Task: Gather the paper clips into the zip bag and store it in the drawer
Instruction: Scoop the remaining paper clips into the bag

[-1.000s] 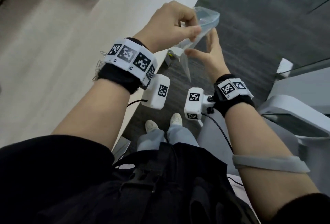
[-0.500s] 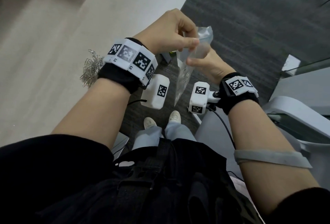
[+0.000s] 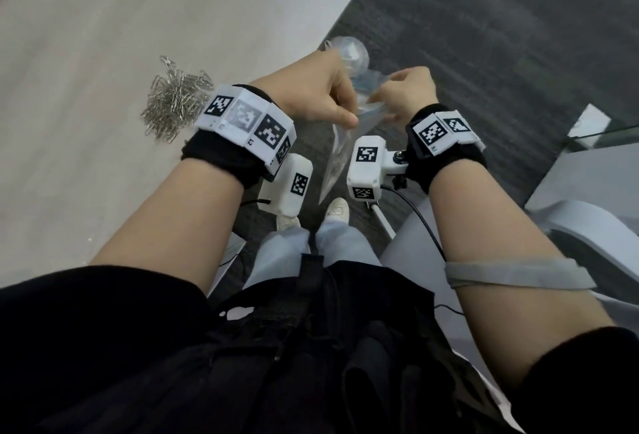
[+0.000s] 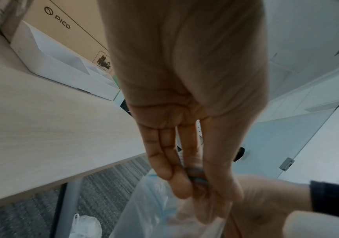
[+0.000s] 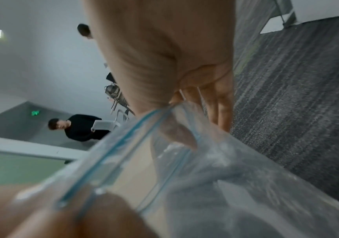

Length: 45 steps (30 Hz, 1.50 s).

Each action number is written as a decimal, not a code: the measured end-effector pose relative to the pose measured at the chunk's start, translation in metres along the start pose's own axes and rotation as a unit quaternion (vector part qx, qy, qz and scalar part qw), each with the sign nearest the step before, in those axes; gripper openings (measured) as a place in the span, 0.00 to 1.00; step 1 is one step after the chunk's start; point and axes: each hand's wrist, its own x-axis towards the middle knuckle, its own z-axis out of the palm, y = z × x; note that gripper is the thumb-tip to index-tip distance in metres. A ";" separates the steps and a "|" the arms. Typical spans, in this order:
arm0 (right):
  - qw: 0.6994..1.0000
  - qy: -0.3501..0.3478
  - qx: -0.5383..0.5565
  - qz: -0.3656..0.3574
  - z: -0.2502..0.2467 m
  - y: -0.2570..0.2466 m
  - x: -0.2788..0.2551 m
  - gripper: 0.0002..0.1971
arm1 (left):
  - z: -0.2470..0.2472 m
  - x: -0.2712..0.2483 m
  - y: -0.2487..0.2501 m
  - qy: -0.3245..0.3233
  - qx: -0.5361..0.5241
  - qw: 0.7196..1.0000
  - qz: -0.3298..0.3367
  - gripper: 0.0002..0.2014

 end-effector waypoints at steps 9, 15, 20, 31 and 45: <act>0.993 0.034 -0.017 -0.112 0.040 0.008 -0.015 0.06 | 0.001 -0.019 -0.043 -0.034 0.031 0.998 -0.045 0.08; 0.980 0.000 0.001 -0.200 0.062 0.005 -0.037 0.06 | 0.010 -0.036 -0.063 0.067 0.124 0.990 -0.026 0.10; 0.973 0.012 0.006 -0.232 0.067 0.001 -0.047 0.07 | 0.010 -0.035 -0.077 0.084 0.137 0.987 0.015 0.11; 0.958 0.039 0.168 -0.231 0.076 0.011 -0.066 0.11 | 0.008 -0.027 -0.095 0.112 -0.022 0.993 0.041 0.10; 0.936 -0.241 0.016 -0.257 0.093 0.046 -0.038 0.42 | -0.006 -0.038 -0.101 0.035 -0.045 0.996 0.068 0.09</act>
